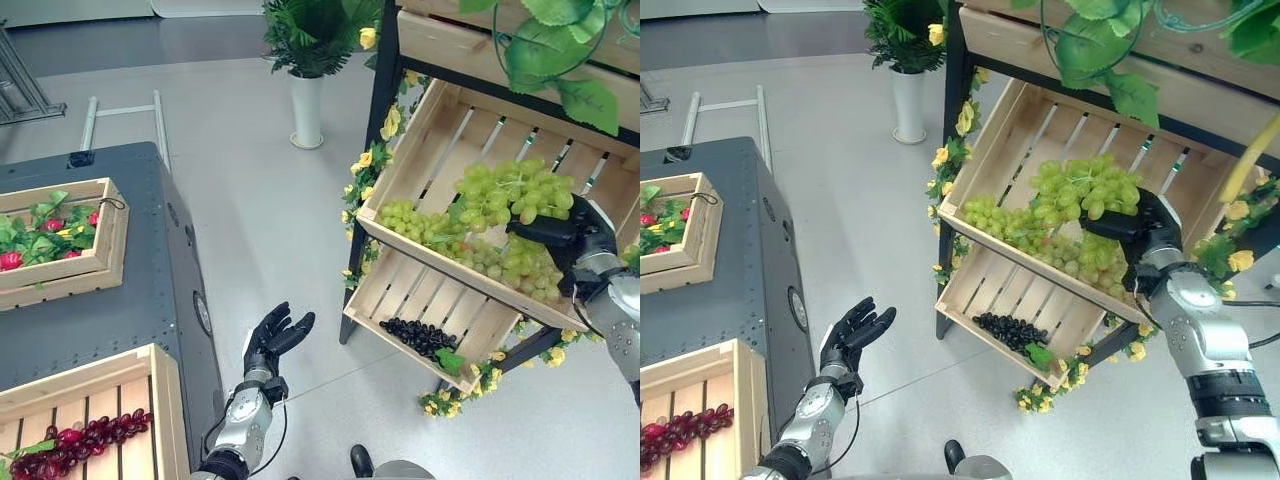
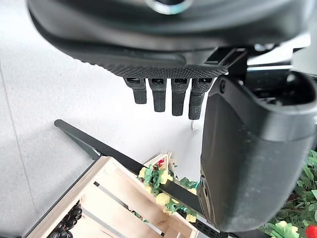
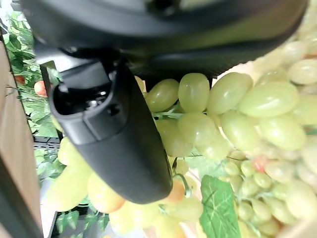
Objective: Pick up the fruits from the basket on one side to the basket on the other side
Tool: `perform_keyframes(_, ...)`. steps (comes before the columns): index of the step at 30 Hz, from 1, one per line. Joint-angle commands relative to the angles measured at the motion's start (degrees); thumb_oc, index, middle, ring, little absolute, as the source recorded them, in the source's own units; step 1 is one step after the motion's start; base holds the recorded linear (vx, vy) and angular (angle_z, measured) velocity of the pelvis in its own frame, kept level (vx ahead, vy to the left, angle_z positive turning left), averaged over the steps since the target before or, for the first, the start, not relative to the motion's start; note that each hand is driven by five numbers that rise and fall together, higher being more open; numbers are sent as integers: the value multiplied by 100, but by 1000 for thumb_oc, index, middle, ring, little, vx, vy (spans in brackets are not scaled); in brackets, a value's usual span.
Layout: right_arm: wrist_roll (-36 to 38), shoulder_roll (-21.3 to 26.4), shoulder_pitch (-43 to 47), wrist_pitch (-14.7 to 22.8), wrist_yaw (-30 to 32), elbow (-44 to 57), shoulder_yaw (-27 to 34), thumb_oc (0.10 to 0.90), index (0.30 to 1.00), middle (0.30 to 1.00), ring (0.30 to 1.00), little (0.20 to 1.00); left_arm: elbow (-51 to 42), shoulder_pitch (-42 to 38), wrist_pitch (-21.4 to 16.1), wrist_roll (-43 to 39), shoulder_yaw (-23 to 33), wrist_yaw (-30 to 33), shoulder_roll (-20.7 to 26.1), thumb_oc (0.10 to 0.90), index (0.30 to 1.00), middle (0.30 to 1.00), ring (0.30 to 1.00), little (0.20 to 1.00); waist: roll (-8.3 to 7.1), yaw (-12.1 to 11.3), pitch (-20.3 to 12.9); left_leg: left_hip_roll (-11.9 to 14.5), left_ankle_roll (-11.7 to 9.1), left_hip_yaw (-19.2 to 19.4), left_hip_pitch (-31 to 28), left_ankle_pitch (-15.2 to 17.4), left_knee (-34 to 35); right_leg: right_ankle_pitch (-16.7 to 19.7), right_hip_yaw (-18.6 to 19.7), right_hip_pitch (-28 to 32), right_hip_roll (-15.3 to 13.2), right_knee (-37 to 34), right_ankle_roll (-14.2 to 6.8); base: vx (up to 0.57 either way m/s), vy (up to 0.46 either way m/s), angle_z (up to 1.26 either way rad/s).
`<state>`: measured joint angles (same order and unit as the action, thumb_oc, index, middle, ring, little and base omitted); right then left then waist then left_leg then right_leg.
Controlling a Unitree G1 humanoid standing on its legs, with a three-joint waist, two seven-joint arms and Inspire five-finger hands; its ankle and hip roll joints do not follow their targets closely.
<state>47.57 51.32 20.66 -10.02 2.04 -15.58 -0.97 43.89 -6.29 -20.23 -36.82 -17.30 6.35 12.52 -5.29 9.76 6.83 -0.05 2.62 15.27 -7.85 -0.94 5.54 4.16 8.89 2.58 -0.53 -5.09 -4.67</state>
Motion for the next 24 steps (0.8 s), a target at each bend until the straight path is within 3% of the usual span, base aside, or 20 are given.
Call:
perform_keyframes(1, -268, 555, 1606, 401, 236, -667, 32, 400, 300, 300, 300, 300, -209, -418, -497, 32, -327, -165, 143, 800, 900, 900, 900, 900, -195, -382, -450, -188, 20, -533, -11, 526, -54, 117, -445, 66, 166, 9, 195, -21, -3, 14)
perform_keyframes(5, -776, 649, 2034, 268, 212, -1185, -400, 400, 300, 300, 300, 300, -239, -430, -462, -11, -380, -208, 154, 800, 900, 900, 900, 900, -202, -487, -457, -205, 14, -619, -5, 512, -54, 107, -524, 92, 152, 9, 206, -12, 2, 6)
perform_keyframes(6, -1041, 719, 2253, 138, 208, -1469, -660, 800, 900, 900, 900, 900, -233, -435, -482, -38, -402, -233, 156, 800, 900, 900, 900, 900, -206, -541, -454, -208, 15, -659, -4, 505, -54, 106, -560, 102, 144, 9, 217, -16, 11, 21)
perform_keyframes(16, -1714, 851, 2741, -97, -113, -1880, -1236, 800, 900, 900, 900, 900, -187, -459, -480, -161, -366, -321, 234, 800, 900, 900, 900, 900, -187, -619, -418, -221, 11, -710, -10, 489, -54, 87, -650, 141, 108, 9, 231, -12, 4, 10)
perform_keyframes(24, -2404, 1092, 2785, -193, -2, -1822, -1389, 800, 900, 900, 900, 900, -280, -458, -517, -205, -357, -366, 266, 800, 900, 900, 900, 900, -158, -571, -402, -220, 10, -681, -16, 488, -54, 87, -606, 136, 114, 9, 224, 0, 0, 0)
